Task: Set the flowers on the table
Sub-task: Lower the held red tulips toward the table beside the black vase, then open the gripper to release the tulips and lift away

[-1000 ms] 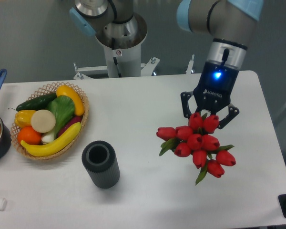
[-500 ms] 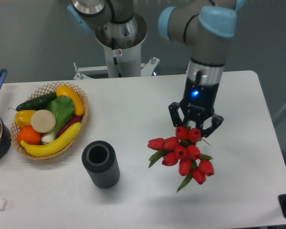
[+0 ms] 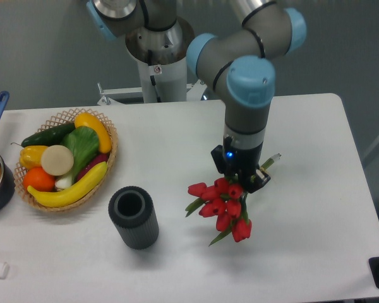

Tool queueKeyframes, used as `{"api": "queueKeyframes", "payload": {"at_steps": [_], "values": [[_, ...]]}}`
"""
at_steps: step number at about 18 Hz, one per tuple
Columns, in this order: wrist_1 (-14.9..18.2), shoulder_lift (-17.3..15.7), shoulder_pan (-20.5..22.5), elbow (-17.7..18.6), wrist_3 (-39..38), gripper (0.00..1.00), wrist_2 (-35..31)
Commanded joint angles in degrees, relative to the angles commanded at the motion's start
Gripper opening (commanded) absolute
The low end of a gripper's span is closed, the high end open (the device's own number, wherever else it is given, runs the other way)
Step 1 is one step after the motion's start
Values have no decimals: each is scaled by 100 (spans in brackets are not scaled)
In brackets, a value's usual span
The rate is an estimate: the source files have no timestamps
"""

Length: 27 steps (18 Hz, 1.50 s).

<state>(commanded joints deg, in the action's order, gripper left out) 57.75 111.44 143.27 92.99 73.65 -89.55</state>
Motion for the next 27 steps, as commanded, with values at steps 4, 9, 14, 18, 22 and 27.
{"api": "queueKeyframes", "payload": {"at_steps": [4, 9, 14, 18, 22, 27], "values": [[-26, 422, -229, 9, -9, 36, -432], [17, 467, -273, 9, -53, 47, -371], [-79, 335, -247, 88, 0, 97, -371], [-351, 81, -247, 53, -9, 100, -388], [-282, -165, -54, -254, -18, 100, -432], [157, -596, 394, -377, 350, 100, -397]]}}
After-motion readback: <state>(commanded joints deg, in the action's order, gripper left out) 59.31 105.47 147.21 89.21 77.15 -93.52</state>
